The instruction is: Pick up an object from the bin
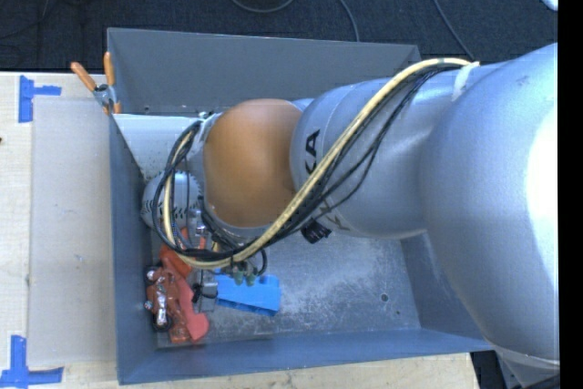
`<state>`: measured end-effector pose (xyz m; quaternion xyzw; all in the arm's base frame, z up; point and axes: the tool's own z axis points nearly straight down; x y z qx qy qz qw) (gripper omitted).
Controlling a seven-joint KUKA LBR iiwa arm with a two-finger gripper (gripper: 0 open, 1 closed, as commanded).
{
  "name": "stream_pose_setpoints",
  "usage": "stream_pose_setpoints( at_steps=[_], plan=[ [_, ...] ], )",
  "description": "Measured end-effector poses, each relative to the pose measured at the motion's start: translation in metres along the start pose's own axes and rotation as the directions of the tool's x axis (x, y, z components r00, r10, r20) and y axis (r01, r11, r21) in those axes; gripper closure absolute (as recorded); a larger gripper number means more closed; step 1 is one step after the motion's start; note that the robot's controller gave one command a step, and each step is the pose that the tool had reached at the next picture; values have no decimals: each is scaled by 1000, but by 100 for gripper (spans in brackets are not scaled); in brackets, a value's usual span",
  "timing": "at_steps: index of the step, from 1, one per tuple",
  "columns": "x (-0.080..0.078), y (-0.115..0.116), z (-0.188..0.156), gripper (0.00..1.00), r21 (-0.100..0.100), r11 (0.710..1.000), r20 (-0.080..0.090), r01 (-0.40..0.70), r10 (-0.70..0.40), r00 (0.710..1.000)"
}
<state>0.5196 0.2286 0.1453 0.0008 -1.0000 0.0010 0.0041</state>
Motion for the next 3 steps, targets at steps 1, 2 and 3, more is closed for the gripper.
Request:
stream_pose_setpoints(
  at_steps=[1,2,3],
  plan=[
    [-1,-5,4,0,-1,999,3,38,-38,999],
    [2,-17,33,0,-1,990,3,139,-139,990],
    [6,-29,50,0,-3,991,9,137,-137,991]
  ],
)
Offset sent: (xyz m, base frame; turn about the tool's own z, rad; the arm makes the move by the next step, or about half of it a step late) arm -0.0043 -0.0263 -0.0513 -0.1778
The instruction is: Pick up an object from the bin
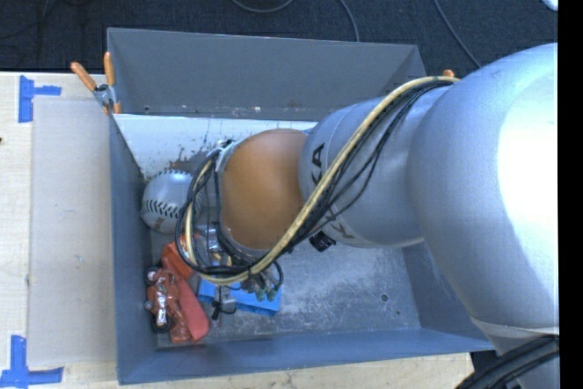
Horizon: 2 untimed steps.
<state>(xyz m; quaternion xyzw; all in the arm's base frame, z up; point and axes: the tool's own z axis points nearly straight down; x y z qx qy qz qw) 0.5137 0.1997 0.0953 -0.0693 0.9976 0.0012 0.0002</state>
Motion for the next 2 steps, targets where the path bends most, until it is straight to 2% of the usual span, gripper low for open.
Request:
stream_pose_setpoints(
  at_steps=[1,2],
  plan=[
    [9,-14,9,0,0,988,1,-157,157,988],
    [1,-40,3,0,3,995,-6,-95,95,995]
  ],
)
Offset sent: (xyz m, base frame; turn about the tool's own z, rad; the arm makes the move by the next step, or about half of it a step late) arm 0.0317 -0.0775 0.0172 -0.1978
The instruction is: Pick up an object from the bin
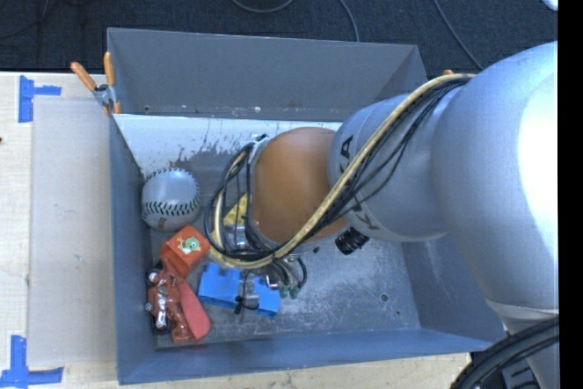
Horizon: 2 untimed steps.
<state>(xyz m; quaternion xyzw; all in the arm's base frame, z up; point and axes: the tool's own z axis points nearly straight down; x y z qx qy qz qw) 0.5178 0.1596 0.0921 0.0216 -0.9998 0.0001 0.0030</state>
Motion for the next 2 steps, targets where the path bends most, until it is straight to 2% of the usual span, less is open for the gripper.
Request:
stream_pose_setpoints(
  at_steps=[1,2],
  plan=[
    [-54,-15,15,100,-11,978,11,-210,211,978],
    [-54,-15,15,100,-12,978,12,-211,211,977]
  ],
)
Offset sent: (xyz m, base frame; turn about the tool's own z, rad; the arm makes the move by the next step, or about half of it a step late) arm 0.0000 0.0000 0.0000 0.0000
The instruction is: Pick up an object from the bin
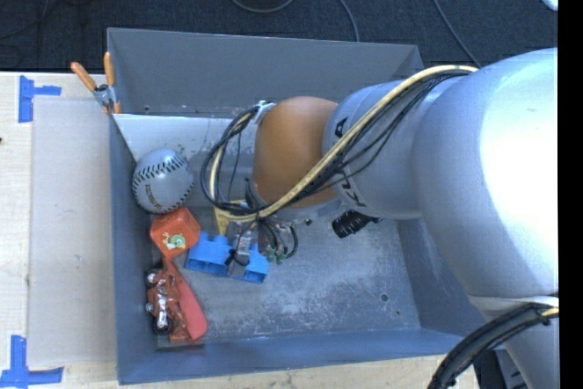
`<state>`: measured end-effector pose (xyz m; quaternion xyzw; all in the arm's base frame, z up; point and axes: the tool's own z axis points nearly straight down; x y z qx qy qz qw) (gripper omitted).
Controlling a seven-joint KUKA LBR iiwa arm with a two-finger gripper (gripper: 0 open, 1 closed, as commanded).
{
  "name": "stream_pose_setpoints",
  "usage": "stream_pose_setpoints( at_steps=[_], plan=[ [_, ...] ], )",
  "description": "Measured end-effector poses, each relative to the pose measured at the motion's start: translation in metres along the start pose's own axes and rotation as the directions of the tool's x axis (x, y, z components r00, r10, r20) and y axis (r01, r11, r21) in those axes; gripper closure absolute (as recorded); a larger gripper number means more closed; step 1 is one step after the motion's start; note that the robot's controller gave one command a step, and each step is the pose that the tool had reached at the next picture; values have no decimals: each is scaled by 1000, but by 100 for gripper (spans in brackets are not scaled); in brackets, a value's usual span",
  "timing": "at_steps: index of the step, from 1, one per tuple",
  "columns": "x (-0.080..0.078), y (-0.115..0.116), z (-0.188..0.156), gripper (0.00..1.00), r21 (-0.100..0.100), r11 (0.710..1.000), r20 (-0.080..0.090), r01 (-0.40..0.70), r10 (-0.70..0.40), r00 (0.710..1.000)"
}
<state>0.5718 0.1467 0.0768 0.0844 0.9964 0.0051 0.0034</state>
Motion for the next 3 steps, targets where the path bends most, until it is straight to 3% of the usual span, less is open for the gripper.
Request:
stream_pose_setpoints(
  at_steps=[1,2,3],
  plan=[
    [-2,-5,-27,100,6,1000,-9,1,-1,1000],
    [-11,2,-49,100,0,1000,5,-5,5,1000],
    [-1,2,-61,100,9,1000,-18,-6,6,1000]
  ],
)
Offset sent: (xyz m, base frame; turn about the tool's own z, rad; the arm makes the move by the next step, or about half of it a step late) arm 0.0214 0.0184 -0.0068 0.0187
